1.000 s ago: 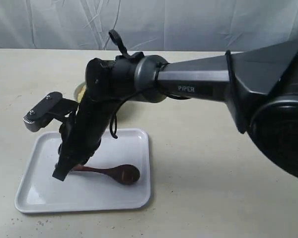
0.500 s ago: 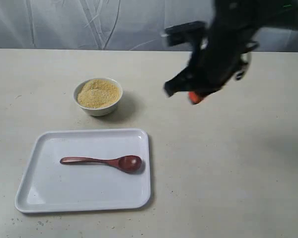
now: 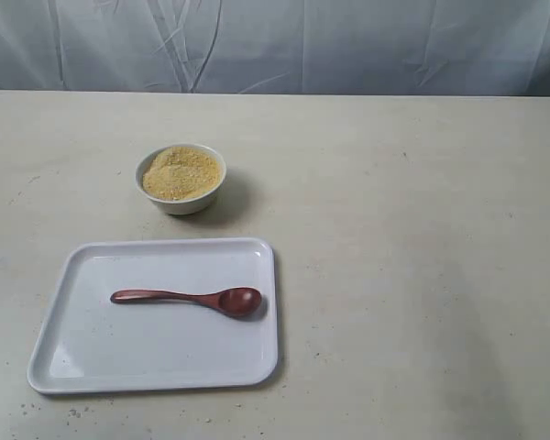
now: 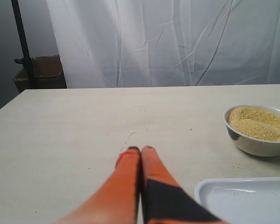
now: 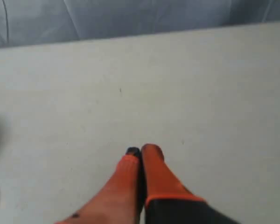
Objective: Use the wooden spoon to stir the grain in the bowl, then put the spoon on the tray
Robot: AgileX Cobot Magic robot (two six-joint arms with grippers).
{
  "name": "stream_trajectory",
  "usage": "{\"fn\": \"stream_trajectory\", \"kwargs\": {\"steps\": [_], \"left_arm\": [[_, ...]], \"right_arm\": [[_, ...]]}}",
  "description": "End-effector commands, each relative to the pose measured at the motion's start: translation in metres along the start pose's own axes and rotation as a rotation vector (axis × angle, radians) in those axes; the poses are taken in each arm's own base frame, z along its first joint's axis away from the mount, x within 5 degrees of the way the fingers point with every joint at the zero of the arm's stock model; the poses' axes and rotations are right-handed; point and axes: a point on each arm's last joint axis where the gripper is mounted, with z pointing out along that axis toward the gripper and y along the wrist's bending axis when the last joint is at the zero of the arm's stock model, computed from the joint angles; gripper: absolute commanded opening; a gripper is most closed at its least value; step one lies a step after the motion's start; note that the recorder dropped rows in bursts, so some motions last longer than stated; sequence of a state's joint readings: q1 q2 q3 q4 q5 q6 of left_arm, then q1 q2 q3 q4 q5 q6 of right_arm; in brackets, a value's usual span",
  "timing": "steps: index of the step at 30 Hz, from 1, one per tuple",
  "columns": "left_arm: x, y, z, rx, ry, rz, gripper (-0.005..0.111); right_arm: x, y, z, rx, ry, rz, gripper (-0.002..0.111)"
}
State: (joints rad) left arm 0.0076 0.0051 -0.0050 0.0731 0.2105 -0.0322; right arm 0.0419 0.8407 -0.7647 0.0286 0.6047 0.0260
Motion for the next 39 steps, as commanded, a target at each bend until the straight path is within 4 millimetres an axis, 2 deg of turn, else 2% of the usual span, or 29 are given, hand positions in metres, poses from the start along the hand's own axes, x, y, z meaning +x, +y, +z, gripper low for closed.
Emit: {"fn": "stream_trajectory", "kwargs": {"steps": [1,5,9,23,28,35,39], "left_arm": [[0.001,0.0,0.0,0.0,-0.006,-0.003,0.0],[0.001,0.0,0.0,0.0,-0.006,-0.003,0.0],[0.001,0.0,0.0,0.0,-0.006,-0.003,0.0],[0.001,0.0,0.0,0.0,-0.006,-0.003,0.0],[0.001,0.0,0.0,0.0,-0.006,-0.003,0.0],[0.001,0.0,0.0,0.0,-0.006,-0.003,0.0],[0.001,0.0,0.0,0.0,-0.006,-0.003,0.0]], "right_arm": [[0.034,-0.006,-0.016,0.048,-0.197,-0.08,0.002],[0.069,-0.006,-0.015,0.027,-0.202,-0.043,0.002],[0.085,-0.006,-0.016,0.013,-0.166,-0.014,0.002],[0.087,-0.006,-0.018,0.013,-0.146,-0.012,0.002],[0.09,-0.004,-0.038,-0.006,-0.259,-0.02,0.002],[0.117,-0.005,-0.058,-0.023,-0.411,-0.025,0.002],[0.137,-0.006,-0.058,-0.026,-0.465,-0.025,0.002]]}}
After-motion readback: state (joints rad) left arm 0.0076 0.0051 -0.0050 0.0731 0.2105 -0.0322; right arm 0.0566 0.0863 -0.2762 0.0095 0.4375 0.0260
